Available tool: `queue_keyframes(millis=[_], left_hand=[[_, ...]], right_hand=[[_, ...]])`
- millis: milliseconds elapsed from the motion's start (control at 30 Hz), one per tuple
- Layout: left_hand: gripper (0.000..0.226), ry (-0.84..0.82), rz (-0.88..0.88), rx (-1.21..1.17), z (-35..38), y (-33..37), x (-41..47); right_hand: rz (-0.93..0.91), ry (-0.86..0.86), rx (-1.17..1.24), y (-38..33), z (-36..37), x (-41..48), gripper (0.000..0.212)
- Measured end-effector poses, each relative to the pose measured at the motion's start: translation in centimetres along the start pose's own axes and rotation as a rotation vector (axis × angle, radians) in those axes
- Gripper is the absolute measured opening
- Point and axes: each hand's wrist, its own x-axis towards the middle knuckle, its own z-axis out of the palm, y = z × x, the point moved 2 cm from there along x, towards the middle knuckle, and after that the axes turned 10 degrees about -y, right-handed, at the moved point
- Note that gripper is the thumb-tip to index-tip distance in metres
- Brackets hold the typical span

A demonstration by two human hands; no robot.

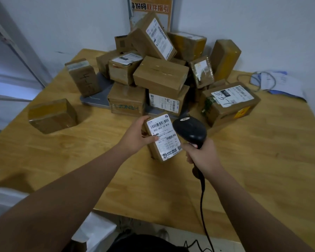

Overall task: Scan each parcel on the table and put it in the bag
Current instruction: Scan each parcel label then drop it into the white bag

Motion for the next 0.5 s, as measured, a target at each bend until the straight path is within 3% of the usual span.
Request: queue_keyframes(millis=[167,500], left_hand=[[0.078,0.035,0.023,-0.013,0.7,0.8,-0.8],[0.078,0.044,0.022,0.030,0.9,1.6,-1.2]], right_hand=[[0.007,-0.053,-0.070,-0.3,0.2,-2.1,0.024],[0.007,-0.002,-0.114,0.0,0.6,-2.8,0.010]])
